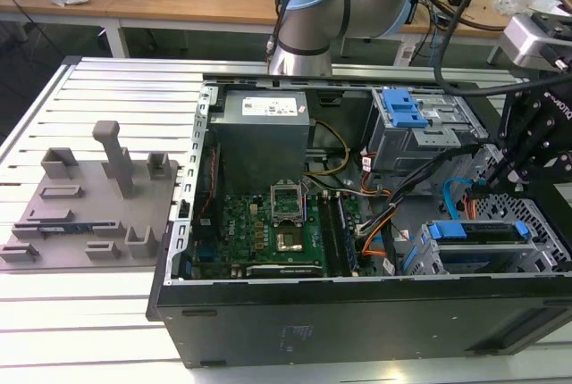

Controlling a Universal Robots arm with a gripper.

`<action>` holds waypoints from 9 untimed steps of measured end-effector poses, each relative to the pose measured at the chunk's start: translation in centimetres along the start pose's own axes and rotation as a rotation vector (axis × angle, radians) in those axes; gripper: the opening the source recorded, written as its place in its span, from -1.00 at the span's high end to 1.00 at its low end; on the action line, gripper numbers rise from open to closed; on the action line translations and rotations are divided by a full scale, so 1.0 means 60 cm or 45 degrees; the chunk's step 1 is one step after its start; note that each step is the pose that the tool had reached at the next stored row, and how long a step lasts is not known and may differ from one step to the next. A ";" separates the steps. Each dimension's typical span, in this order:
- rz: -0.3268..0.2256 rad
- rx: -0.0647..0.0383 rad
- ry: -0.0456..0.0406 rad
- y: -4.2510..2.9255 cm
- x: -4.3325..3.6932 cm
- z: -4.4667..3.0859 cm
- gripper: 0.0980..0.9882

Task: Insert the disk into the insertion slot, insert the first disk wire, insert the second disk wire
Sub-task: 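Insert the first disk wire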

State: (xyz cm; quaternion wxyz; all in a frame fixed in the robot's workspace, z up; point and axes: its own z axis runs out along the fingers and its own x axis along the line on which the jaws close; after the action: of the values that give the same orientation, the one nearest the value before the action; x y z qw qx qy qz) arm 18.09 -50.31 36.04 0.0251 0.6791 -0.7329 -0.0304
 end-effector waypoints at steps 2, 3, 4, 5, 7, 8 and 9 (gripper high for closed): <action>0.000 0.000 0.000 0.000 0.000 0.000 0.85; 0.000 0.000 0.000 0.000 0.000 0.000 0.85; 0.000 0.000 0.001 0.000 0.000 0.000 0.85; 0.001 0.000 0.002 0.000 0.000 0.000 0.85; 0.000 0.000 0.002 -0.002 0.000 0.000 0.85; 0.000 0.000 0.002 -0.002 0.000 0.000 0.85; -0.001 0.000 0.002 -0.002 0.000 0.000 0.85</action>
State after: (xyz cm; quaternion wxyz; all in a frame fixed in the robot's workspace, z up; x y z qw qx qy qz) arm 18.21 -50.34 36.04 0.0256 0.6796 -0.7325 -0.0298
